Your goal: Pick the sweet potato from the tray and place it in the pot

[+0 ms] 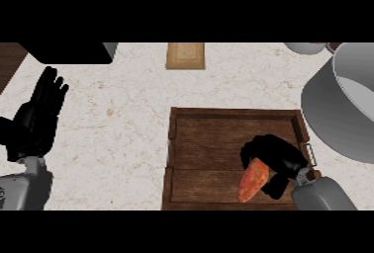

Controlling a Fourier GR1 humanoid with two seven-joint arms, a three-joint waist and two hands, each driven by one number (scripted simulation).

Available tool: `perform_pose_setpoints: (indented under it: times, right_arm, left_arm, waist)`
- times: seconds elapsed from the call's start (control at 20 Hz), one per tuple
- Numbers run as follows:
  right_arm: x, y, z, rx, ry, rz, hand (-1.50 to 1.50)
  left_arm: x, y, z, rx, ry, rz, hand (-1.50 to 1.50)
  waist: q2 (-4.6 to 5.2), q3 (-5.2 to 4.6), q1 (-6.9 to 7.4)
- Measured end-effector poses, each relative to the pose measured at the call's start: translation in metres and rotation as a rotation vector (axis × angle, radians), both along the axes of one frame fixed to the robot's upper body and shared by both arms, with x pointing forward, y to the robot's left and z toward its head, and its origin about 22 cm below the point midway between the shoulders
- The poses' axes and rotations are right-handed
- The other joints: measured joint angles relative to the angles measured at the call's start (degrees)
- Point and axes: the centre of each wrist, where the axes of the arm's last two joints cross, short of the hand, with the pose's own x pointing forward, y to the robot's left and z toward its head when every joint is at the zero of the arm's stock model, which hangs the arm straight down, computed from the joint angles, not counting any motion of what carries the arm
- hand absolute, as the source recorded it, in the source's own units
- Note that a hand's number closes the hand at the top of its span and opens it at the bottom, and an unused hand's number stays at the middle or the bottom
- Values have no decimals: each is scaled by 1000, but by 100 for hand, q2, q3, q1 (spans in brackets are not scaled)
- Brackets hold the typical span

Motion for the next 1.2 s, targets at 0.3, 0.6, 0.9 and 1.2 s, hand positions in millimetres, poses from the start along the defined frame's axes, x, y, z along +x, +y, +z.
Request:
perform_pose_setpoints:
  times: [0.3, 0.6, 0.9, 1.2]
  right_arm:
    - [-55, 32, 8, -14, -39, -166, 150]
    - [-90, 25, 44, 125, -177, -325, 150]
    - [-102, 12, 98, 311, -444, -541, 150]
    - [-108, -20, 134, 409, -638, -722, 150]
  left_arm:
    - [0, -6, 1, 10, -3, 6, 0]
    - [-7, 1, -2, 1, 5, 12, 0]
    - [-3, 2, 1, 2, 4, 15, 0]
    - [-4, 2, -3, 0, 3, 4, 0]
  waist:
    - [7, 20, -56]
    - [12, 39, -81]
    - [19, 42, -106]
    - [37, 43, -41]
